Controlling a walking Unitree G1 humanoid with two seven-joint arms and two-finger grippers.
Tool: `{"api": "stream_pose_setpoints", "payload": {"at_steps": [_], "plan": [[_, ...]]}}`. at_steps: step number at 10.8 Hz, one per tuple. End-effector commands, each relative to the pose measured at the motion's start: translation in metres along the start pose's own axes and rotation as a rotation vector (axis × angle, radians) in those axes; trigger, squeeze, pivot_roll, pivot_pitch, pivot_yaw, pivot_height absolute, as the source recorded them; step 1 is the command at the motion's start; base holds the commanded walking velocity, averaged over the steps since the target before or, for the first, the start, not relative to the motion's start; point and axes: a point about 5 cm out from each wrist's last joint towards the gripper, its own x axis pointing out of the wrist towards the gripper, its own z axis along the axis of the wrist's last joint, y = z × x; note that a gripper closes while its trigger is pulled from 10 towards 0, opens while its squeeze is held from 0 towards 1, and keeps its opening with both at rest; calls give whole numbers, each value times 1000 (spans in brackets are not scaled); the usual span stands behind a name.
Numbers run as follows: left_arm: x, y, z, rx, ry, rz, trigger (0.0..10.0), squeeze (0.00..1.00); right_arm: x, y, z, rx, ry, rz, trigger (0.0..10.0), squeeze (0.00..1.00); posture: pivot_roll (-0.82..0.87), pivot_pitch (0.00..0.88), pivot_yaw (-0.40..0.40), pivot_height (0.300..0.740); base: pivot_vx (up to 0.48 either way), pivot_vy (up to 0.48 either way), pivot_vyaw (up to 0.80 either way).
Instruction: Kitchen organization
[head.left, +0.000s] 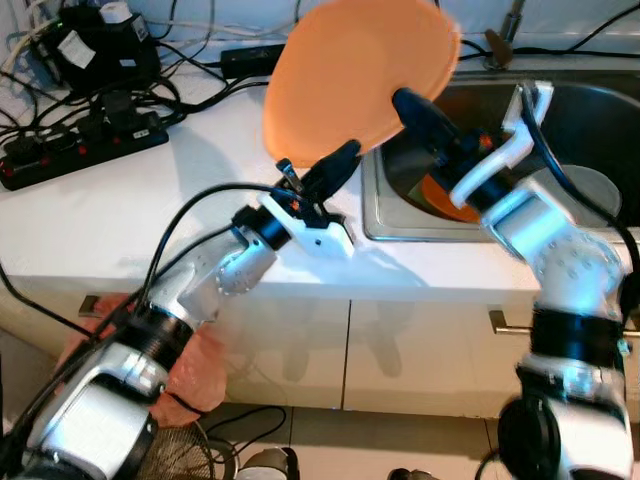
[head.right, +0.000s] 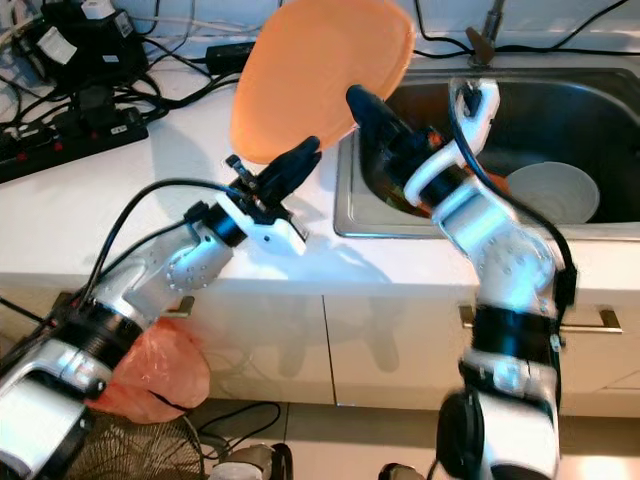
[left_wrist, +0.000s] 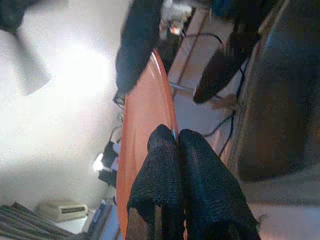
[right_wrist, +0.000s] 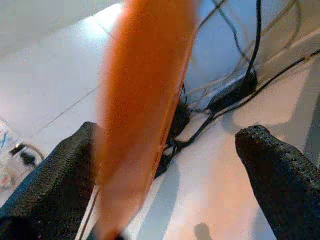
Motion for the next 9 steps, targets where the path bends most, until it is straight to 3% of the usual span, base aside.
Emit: {"api": "stream_pose_setpoints", "payload": {"at_steps": [1,3,5,9], "plan": [[4,12,4,2,-26,52,0,0,2,-1,3,-12,-15,-20,10000,0,78,102,52,740,0,0,0],[3,13,6,0,-33,56,0,0,5,-6,7,-4,-36,-42,10000,0,83,99,53,740,0,0,0],[-1,12,7,1,-31,52,0,0,2,-17,14,5,-53,-101,39,0,80,100,51,740,0,0,0],[-3,9,9,9,-36,34,0,0,-5,-39,21,6,12,-330,0,0,76,101,47,740,0,0,0]]}}
